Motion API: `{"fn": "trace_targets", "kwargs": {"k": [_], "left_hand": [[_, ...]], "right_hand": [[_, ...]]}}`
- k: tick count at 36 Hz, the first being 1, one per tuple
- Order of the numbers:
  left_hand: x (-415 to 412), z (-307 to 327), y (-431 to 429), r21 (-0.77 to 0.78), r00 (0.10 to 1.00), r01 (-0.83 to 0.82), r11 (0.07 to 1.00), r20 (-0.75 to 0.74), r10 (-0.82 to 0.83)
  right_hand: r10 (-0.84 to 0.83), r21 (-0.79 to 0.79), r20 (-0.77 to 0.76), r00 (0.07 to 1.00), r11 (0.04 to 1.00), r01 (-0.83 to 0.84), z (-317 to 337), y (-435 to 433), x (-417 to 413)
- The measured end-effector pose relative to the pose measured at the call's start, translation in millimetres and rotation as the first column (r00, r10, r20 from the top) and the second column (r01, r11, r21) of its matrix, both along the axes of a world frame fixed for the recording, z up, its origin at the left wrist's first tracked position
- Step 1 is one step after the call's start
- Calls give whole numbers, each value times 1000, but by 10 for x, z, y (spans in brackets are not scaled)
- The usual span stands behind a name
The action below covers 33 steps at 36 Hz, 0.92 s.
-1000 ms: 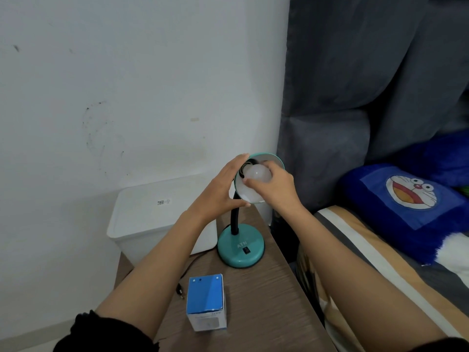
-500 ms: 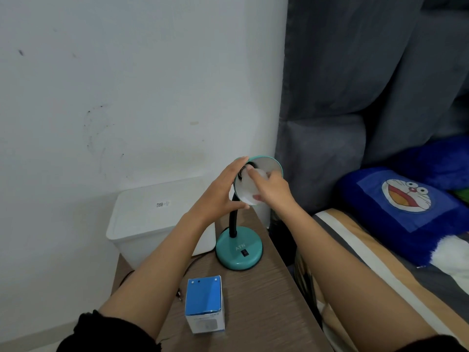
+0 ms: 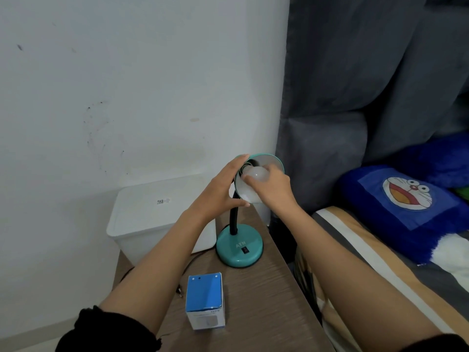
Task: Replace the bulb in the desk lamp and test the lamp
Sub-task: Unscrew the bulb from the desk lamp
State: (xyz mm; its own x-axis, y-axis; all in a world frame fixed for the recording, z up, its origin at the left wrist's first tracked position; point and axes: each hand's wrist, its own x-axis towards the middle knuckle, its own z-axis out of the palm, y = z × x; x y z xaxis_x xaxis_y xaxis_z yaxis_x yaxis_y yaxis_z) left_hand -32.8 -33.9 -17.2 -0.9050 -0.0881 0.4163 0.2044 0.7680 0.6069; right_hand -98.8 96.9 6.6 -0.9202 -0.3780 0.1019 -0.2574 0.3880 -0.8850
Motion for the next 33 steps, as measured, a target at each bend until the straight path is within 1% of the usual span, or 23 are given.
{"fn": "trace_targets", "kwargs": {"k": [3,6,8,10,12,13,14,16,18,19,20,21,22,23,26,27,28,29,31,32,33], "left_hand": [[-4,4,15,-16,1000,16,1000,-1,-16],[-7,3,24,-20,1000,23,1000,-6,-23],[-3,1,23,-7,1000,16,1000,-6,-16],[-2,-5,17,7,1000,8,1000,-4,-8],[-4,-13,10,17,1000,2,1000,-1,-2],[-7,-18,8,19,1000,1,1000,0,-1],[-7,-19,10,21,1000,0,1000,-1,0],[-11,-19,13,29,1000,1,1000,-3,-1],[-13,-23,14,32,1000,-1,1000,-1,1],[-13,-28,11,31,1000,-3,1000,0,3],[-14,-32,7,29,1000,-5,1000,-1,5],[-14,-36,2,28,1000,-8,1000,-4,8],[-13,-39,-3,28,1000,-11,1000,-6,11],[-13,-42,-6,29,1000,-13,999,-7,13],[-16,-39,-5,28,1000,-12,1000,-10,13],[-17,-35,0,29,1000,-12,1000,-9,13],[-18,-30,7,29,1000,-11,1000,-9,11],[-21,-29,12,27,1000,-8,1000,-9,9],[-25,-32,19,19,1000,-6,1000,-12,6],[-23,-33,18,20,1000,-7,1000,-12,7],[-22,-32,12,25,1000,-9,1000,-12,9]], "right_hand": [[28,64,-170,985,998,-18,-40,39,-29],[86,163,-357,930,986,-29,-101,62,-71],[167,277,-467,868,960,-36,-155,69,-91],[262,407,-578,773,913,-5,-182,87,-78],[325,466,-642,694,885,17,-213,108,-89],[331,462,-642,691,887,6,-224,118,-95],[320,434,-626,712,901,-23,-234,121,-95],[249,300,-531,810,949,-95,-257,92,-80],[137,123,-351,927,987,-99,-249,41,-43],[92,50,-233,968,995,-82,-228,17,-27],[67,-5,-115,991,998,-68,-207,-2,-24],[62,-43,-22,998,997,-63,-168,-9,-17],[68,-67,29,997,996,-66,-137,-9,-19],[81,-59,25,996,995,-80,-120,-2,-26],[111,34,-133,985,994,-107,-116,24,-44],[108,29,-152,982,994,-105,-127,24,-49],[99,10,-134,986,995,-99,-146,15,-48],[84,-16,-69,994,996,-86,-154,3,-39],[61,-93,125,990,994,-49,-145,-35,-23],[67,-139,183,981,989,-41,-133,-48,-14],[75,-153,174,982,987,-49,-123,-58,-9]]}}
